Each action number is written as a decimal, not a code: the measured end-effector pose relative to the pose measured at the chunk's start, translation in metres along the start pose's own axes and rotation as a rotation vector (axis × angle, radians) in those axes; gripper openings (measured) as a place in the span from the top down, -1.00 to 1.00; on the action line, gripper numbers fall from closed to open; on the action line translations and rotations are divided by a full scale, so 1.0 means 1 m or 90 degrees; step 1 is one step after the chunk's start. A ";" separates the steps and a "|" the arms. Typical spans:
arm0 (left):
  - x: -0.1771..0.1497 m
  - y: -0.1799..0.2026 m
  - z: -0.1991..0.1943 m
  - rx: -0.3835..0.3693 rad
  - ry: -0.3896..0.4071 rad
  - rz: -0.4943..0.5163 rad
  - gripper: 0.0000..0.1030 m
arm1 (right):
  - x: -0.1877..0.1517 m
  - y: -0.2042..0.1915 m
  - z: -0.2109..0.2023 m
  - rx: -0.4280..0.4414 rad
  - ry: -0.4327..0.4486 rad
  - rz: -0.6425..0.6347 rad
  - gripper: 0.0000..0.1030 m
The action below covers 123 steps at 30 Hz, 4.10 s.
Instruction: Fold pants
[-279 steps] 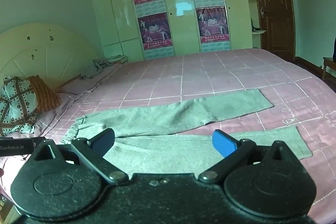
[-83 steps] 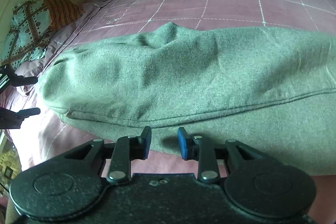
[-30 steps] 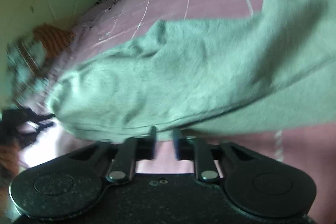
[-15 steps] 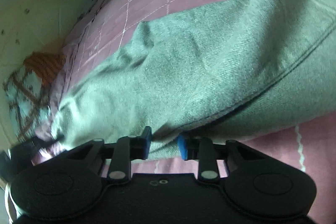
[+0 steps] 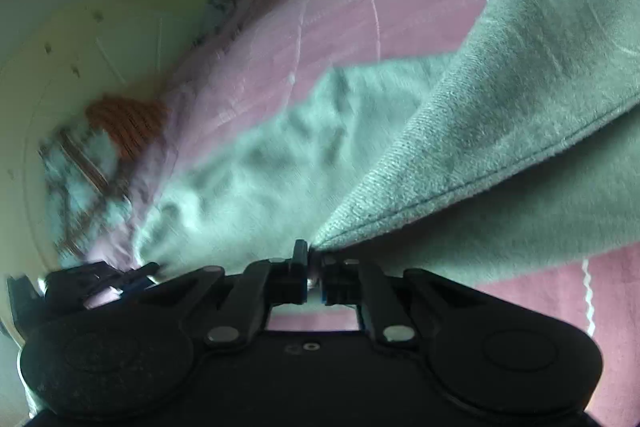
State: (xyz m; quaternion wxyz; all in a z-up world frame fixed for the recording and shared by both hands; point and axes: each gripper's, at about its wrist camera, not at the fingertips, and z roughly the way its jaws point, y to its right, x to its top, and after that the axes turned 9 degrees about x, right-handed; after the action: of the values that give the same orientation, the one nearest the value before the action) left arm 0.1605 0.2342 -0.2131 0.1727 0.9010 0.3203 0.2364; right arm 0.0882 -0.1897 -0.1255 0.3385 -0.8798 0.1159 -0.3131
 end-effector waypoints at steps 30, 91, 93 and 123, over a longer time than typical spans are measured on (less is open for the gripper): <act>-0.106 0.119 0.032 0.026 -0.089 0.141 0.93 | 0.058 0.184 -0.090 -0.117 0.227 0.250 0.75; -0.175 0.209 0.020 0.091 -0.006 0.340 0.86 | -0.001 0.252 -0.227 -0.310 0.318 0.161 0.85; -0.175 0.209 0.019 0.092 -0.006 0.337 0.87 | 0.004 0.252 -0.231 -0.291 0.331 0.178 0.66; -0.180 0.210 0.018 0.102 0.014 0.351 0.87 | 0.004 0.282 -0.273 -0.298 0.378 0.265 0.66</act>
State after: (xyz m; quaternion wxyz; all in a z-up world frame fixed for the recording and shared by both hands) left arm 0.1510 -0.0414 -0.1876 0.0263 0.9621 0.0832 0.2583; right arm -0.0781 -0.5442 -0.1552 0.1375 -0.7624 0.4515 -0.4427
